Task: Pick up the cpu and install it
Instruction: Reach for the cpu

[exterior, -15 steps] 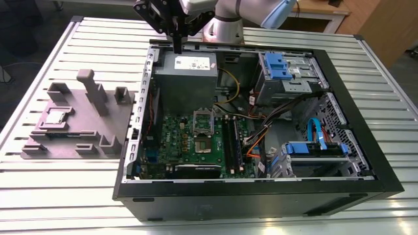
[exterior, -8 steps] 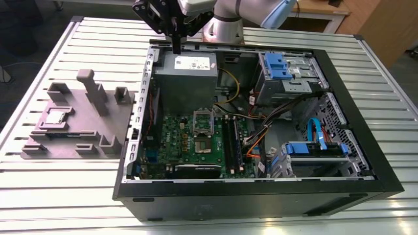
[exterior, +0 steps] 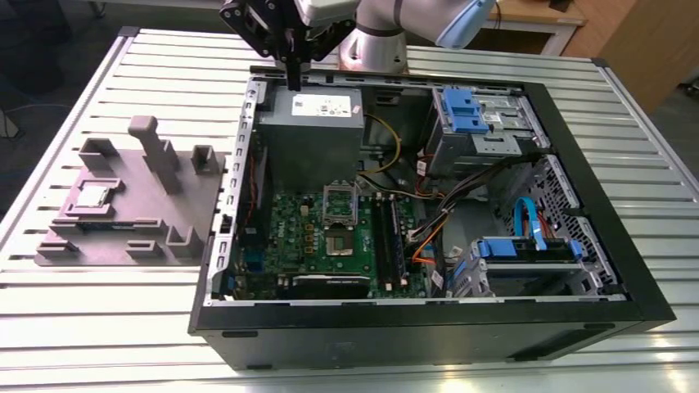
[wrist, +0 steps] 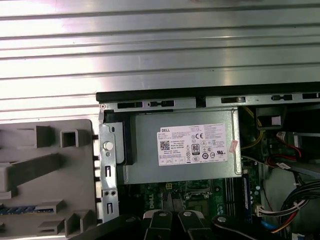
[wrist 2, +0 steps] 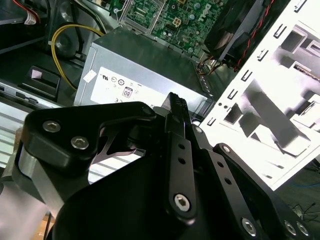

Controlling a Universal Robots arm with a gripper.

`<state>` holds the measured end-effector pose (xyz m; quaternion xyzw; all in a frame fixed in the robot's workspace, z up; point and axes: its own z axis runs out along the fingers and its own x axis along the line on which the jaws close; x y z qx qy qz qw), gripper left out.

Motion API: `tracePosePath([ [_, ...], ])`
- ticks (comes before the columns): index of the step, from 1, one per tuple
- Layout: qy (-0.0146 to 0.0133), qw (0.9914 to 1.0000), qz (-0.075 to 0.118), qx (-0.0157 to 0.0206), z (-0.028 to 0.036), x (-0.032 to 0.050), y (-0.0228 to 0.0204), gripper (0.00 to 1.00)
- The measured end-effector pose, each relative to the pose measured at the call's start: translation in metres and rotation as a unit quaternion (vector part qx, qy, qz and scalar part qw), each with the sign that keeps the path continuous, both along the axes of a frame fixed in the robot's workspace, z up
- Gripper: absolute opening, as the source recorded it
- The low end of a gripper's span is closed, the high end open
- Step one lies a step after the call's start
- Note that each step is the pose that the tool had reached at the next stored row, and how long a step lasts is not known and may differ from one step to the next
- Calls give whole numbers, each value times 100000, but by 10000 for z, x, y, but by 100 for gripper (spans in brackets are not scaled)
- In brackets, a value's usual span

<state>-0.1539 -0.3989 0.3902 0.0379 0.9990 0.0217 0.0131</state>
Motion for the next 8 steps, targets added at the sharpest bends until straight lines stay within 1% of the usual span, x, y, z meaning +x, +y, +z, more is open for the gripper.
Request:
tracePosePath([
  [8,1,100000,7,-2,-3,-30,0,10],
])
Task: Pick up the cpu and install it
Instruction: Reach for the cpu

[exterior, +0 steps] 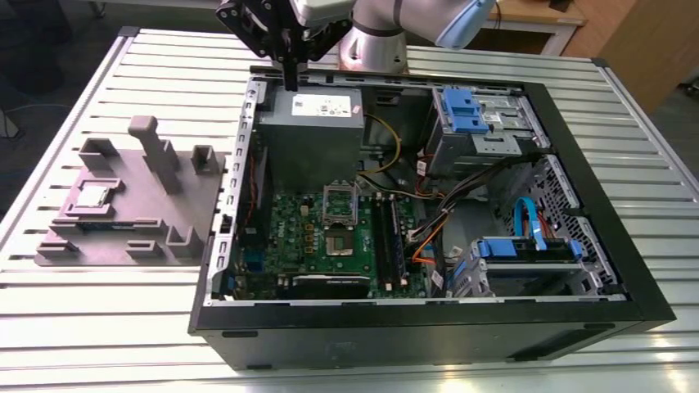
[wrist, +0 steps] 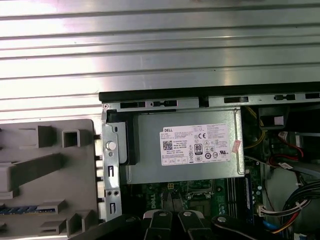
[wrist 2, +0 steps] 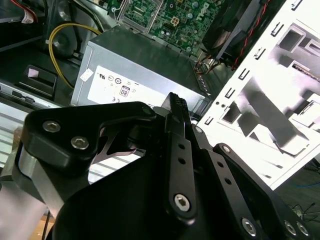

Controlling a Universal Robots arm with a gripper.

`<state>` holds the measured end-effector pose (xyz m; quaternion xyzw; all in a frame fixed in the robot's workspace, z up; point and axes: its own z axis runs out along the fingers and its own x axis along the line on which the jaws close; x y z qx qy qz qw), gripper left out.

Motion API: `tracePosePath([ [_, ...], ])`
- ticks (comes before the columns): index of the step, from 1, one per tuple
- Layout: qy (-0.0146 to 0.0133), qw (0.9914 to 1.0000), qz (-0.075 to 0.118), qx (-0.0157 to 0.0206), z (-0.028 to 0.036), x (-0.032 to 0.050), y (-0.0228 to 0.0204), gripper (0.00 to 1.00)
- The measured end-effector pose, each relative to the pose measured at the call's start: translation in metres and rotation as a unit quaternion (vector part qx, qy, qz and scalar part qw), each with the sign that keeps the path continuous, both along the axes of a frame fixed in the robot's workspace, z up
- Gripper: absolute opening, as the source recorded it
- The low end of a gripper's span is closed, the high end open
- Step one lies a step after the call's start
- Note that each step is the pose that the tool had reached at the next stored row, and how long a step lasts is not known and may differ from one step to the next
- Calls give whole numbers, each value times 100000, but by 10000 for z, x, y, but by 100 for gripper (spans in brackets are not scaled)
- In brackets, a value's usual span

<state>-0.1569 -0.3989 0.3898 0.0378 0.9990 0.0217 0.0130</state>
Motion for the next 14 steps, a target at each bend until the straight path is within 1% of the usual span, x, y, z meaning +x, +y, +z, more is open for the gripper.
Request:
tracePosePath([
  [3,0,100000,-10,2,-2,-9,0,10],
  [4,0,100000,-6,3,-4,-33,0,10],
  [5,0,100000,-9,3,-5,-38,0,10],
  [14,0,100000,-5,1,-8,-68,0,10],
])
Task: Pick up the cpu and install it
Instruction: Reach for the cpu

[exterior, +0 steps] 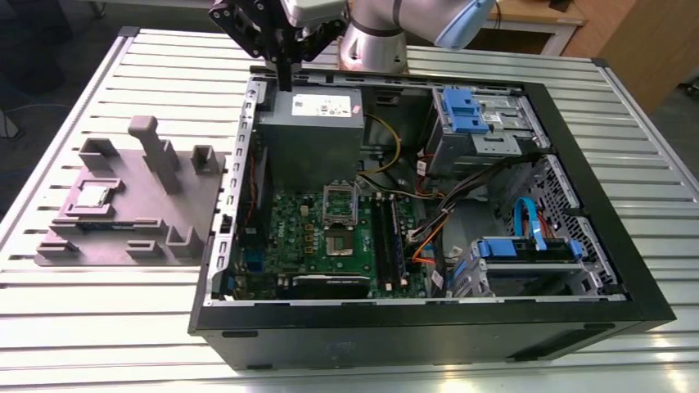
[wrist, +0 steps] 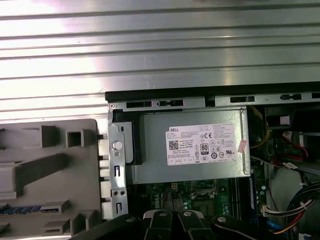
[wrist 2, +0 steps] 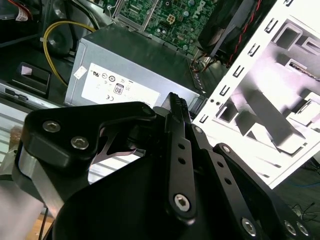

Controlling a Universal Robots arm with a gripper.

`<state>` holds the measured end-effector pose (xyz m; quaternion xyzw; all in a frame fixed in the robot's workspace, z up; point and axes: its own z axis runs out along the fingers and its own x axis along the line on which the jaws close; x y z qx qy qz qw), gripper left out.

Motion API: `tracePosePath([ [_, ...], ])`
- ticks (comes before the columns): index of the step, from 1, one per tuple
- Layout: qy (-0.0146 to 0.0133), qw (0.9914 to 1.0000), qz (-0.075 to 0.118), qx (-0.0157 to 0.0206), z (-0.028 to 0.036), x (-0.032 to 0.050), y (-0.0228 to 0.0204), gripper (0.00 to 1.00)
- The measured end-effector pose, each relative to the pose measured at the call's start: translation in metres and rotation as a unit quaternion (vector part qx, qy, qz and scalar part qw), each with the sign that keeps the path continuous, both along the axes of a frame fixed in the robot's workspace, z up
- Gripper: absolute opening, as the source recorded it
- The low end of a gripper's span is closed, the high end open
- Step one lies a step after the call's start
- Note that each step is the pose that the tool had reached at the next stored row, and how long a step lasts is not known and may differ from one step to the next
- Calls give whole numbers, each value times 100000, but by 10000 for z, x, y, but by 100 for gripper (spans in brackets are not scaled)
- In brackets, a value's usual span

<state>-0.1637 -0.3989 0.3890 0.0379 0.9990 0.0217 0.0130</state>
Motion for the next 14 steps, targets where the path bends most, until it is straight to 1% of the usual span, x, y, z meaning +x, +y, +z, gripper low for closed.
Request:
tracePosePath([
  [14,-1,100000,2,0,-3,-44,0,10],
])
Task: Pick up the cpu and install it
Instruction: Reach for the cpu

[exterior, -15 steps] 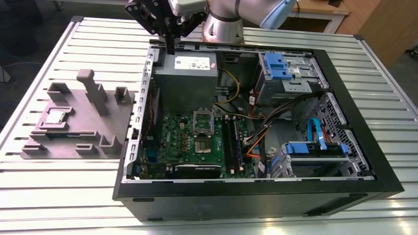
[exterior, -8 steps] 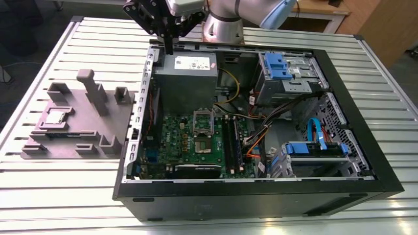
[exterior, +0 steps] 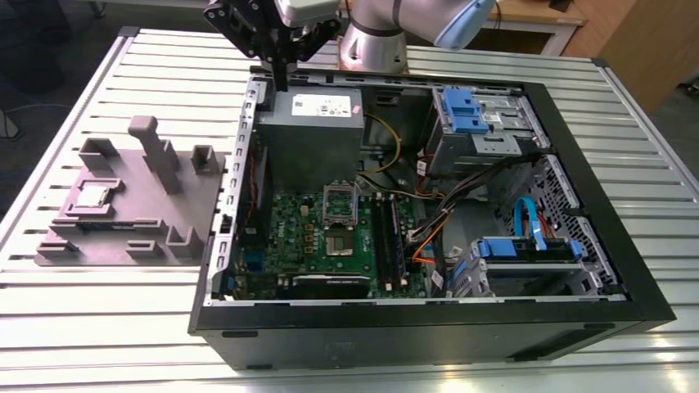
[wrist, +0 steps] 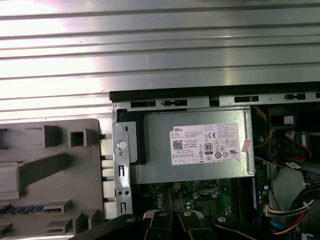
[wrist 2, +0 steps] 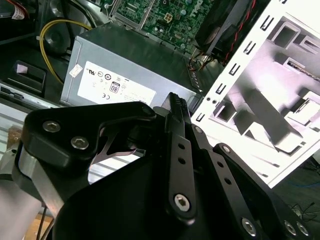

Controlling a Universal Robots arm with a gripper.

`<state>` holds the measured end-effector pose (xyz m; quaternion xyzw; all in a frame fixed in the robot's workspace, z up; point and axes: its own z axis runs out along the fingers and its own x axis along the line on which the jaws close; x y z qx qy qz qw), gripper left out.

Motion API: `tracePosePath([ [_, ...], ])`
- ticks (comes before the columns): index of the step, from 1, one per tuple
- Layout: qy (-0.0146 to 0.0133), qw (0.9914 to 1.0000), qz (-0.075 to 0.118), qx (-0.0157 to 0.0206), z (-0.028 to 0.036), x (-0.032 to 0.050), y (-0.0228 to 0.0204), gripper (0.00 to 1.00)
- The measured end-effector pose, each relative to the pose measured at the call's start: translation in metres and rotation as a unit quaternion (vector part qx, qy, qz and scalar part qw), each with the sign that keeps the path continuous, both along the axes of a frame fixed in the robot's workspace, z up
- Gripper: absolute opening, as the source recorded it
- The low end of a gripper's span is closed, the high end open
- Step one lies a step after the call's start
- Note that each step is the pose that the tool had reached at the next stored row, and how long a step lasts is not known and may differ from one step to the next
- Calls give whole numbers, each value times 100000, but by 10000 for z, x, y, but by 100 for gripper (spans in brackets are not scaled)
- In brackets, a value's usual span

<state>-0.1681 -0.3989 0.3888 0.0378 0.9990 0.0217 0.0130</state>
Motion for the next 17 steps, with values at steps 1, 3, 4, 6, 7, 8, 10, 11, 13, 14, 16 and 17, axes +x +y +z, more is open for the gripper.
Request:
tracePosePath([
  [1,1,100000,-4,0,0,-3,0,10],
  [3,2,100000,-6,1,-11,-54,0,10],
  [4,4,100000,-4,0,-28,-77,0,10],
  [6,-2,100000,-4,8,-29,-79,0,10],
  [7,-3,100000,-6,6,-29,-81,0,10],
  [8,0,100000,-7,5,-28,-84,0,10],
  [10,10,100000,2,-4,-27,-86,0,10],
  [11,7,100000,1,-1,-28,-87,0,10],
  [13,4,100000,-4,-1,-28,-89,0,10],
  [14,4,100000,-3,-1,-28,-90,0,10],
  [16,3,100000,-9,0,-28,-96,0,10],
  [17,1,100000,-4,1,-28,-98,0,10],
])
